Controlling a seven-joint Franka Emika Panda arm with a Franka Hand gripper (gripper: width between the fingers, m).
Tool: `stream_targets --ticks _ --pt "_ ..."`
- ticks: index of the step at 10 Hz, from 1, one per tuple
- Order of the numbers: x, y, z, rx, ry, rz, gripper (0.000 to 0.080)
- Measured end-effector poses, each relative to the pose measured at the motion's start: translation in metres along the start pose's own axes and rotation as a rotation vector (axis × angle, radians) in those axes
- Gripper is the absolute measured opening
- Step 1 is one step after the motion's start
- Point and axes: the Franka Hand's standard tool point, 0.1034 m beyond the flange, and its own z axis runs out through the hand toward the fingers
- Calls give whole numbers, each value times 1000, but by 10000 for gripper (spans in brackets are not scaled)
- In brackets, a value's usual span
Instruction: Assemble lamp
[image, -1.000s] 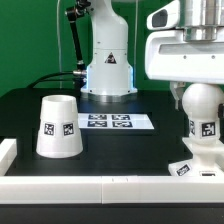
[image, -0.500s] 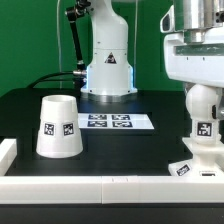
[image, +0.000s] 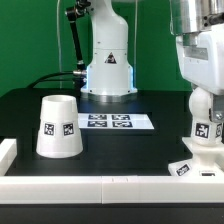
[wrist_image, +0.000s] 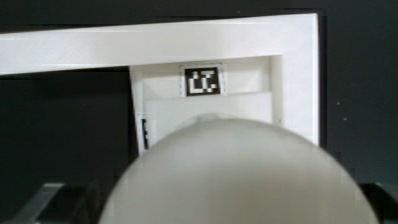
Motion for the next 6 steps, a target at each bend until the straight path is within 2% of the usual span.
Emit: stream_targets --ticks 2,4,6 --pt "-3 0 -1 -6 -3 -116 696" --pt "-5 0 -1 -10 -3 -433 696" --pt "-6 0 -3 -23 -12 -619 698"
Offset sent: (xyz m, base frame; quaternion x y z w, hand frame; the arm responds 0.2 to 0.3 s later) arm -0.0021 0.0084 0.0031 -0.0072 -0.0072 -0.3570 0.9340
